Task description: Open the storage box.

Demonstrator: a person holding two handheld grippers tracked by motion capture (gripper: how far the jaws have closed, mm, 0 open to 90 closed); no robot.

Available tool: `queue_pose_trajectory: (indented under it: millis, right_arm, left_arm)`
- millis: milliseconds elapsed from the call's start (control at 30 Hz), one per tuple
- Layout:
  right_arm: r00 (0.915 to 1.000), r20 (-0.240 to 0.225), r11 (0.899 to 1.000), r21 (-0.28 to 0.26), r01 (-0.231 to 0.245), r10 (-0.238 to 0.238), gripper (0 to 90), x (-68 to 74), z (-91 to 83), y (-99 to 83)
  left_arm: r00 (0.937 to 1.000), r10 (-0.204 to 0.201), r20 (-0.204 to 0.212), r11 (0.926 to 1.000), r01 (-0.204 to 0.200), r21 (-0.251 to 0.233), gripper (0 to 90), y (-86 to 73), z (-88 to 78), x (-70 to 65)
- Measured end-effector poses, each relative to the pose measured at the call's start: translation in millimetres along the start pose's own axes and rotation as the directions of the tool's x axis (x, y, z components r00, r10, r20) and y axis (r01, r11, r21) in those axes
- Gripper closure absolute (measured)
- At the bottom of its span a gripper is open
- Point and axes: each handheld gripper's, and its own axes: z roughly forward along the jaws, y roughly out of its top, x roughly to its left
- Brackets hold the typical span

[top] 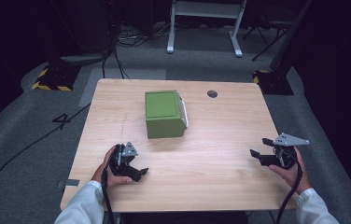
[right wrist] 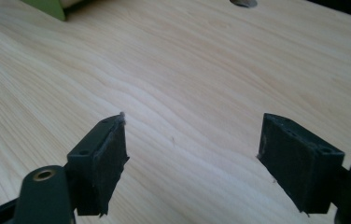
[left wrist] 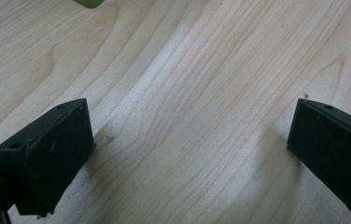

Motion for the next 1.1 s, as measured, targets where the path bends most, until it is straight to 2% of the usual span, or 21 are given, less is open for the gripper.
queue_pose_trajectory:
  millis: [200, 500, 633, 967, 1100]
  right_arm:
    - [0.9989, -0.025, 0.999, -0.029, 0.039, -0.040, 23.4, 10.2, 10.4, 24.4]
    - [0.9929, -0.071, 0.995, -0.035, 0.094, -0.096, 24.3, 27.6, 33.0, 49.6]
    - [0.9900, -0.067, 0.992, -0.041, 0.122, -0.124, 25.4, 35.2, 42.5, 59.9]
    - [0.9849, -0.088, 0.986, -0.083, 0.142, -0.149, 27.6, 53.9, 63.5, 90.2]
    - [0.9843, -0.104, 0.987, -0.092, 0.133, -0.143, 28.0, 58.4, 74.1, 101.0]
  left_arm:
    - [1.0000, 0.003, -0.007, 1.0000, -0.003, 0.002, 0.5, -2.5, -2.5, -0.2]
    - [0.9999, -0.008, -0.010, 1.0000, 0.008, 0.000, 0.5, -6.3, -5.5, -1.5]
    - [0.9999, -0.014, -0.010, 0.9999, 0.014, -0.002, 0.5, -7.4, -6.2, -2.1]
    - [0.9999, -0.011, -0.010, 0.9999, 0.011, -0.002, 0.5, -8.7, -7.4, -2.1]
    - [0.9999, -0.008, -0.009, 1.0000, 0.008, -0.001, 0.5, -8.9, -7.7, -1.9]
